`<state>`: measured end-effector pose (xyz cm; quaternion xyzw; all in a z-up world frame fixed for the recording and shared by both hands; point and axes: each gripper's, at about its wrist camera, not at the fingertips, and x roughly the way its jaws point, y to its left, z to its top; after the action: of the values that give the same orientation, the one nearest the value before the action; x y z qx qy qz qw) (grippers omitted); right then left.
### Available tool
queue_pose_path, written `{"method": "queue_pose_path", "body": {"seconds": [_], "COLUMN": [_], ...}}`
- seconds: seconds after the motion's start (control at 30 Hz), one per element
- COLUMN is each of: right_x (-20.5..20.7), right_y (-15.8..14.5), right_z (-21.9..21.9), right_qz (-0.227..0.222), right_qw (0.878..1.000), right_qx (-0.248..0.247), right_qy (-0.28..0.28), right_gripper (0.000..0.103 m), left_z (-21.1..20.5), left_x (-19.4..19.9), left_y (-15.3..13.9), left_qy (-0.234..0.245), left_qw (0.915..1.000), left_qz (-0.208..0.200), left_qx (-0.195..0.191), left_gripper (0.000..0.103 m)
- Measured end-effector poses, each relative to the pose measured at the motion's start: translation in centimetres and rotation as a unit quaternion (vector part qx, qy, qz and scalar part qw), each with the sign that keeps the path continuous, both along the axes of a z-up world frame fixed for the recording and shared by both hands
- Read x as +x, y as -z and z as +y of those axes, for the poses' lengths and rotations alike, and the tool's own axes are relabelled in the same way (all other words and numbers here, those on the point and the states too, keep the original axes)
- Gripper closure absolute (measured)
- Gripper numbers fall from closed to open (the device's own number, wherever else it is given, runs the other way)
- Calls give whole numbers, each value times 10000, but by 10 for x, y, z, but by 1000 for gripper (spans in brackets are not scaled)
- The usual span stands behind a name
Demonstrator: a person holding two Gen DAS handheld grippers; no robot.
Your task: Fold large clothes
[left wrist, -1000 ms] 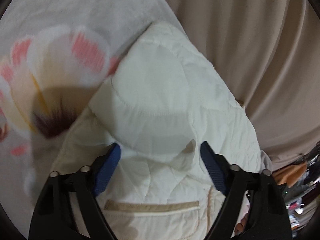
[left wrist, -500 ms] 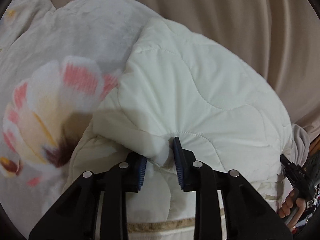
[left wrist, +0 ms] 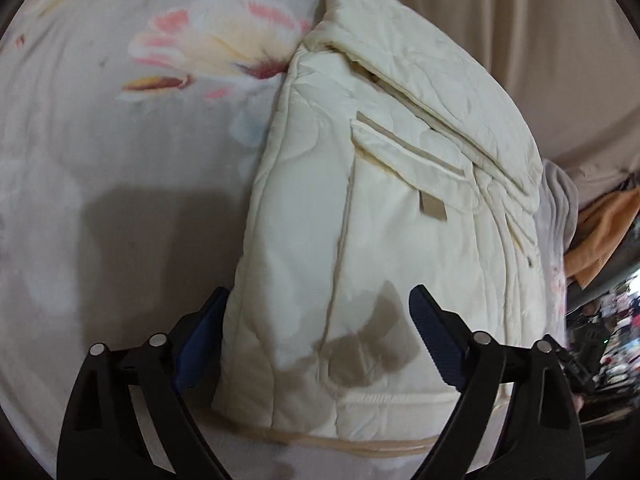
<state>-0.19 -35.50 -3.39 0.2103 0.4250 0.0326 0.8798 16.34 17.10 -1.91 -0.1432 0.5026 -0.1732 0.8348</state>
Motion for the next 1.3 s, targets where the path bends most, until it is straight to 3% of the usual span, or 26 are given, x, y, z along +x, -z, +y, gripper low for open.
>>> {"method": "queue_pose_path", "body": {"seconds": [0.03, 0.07, 0.1, 0.2, 0.33, 0.47, 0.57, 0.63, 0.7, 0.77, 0.8, 0.87, 0.9, 0.93, 1.0, 1.07, 1.13, 1.27, 1.3], "right_x": [-4, -4, -5, -33, -94, -170, -213, -229, -236, -235, -231, -211, -198, -178, -133, -85, -28, 67, 81], "right_y": [1, 0, -2, -25, -57, -52, -22, 0, -1, -30, -47, -87, -101, -115, -128, -129, -120, -84, -74], "right_z": [5, 6, 5, 0, 12, 26, 41, 44, 35, 24, 22, 26, 28, 32, 36, 38, 39, 37, 36], "right_qz": [-71, -107, -138, -487, -799, -569, -59, 288, 290, -101, -354, -900, -1103, -1315, -1522, -1563, -1413, -859, -707], "right_qw": [9999, 9999, 9998, 9974, 9958, 9978, 9991, 9983, 9966, 9944, 9934, 9896, 9874, 9850, 9839, 9845, 9878, 9929, 9937], "right_qx": [-72, -86, 165, 430, 343, 150, 6, 10, 55, -33, -177, -562, -678, -756, -716, -569, -338, -72, -87], "right_qy": [89, 73, 53, 296, 293, 312, 414, 513, 763, 1050, 1075, 973, 909, 818, 611, 558, 565, 824, 870], "right_gripper": [43, 61, 94, 97, 98, 98, 96, 88, 78, 78, 74, 54, 43, 37, 34, 31, 31, 31, 31], "left_z": [-6, -7, -8, -5, 2, 21, 34, 45, 55, 62, 64, 61, 58, 52, 32, 7, -14, -55, -58], "left_x": [-4, -7, -10, -34, -81, -148, -181, -194, -191, -182, -178, -167, -163, -154, -126, -93, -52, 17, 30], "left_y": [-2, -3, -7, -34, -64, -47, -13, -2, -14, -41, -59, -105, -121, -139, -159, -160, -146, -92, -76], "left_qy": [80, 131, 150, 132, 416, 707, 734, 630, 453, 324, 288, 230, 216, 195, 202, 152, 62, 4, -130], "left_qw": [9996, 9996, 9998, 9994, 9981, 9967, 9959, 9967, 9980, 9991, 9994, 9964, 9938, 9900, 9843, 9830, 9862, 9932, 9944], "left_qz": [-54, -44, -15, -272, -413, -153, 324, 445, 434, 189, -67, -820, -1092, -1393, -1752, -1830, -1657, -1112, -958], "left_qx": [253, 249, 121, 154, 188, 371, 408, 259, 33, -174, -174, -9, 4, -34, -54, -29, -25, 341, 436], "left_gripper": [47, 59, 80, 89, 93, 93, 93, 89, 87, 86, 86, 78, 63, 52, 49, 48, 48, 49, 58]}}
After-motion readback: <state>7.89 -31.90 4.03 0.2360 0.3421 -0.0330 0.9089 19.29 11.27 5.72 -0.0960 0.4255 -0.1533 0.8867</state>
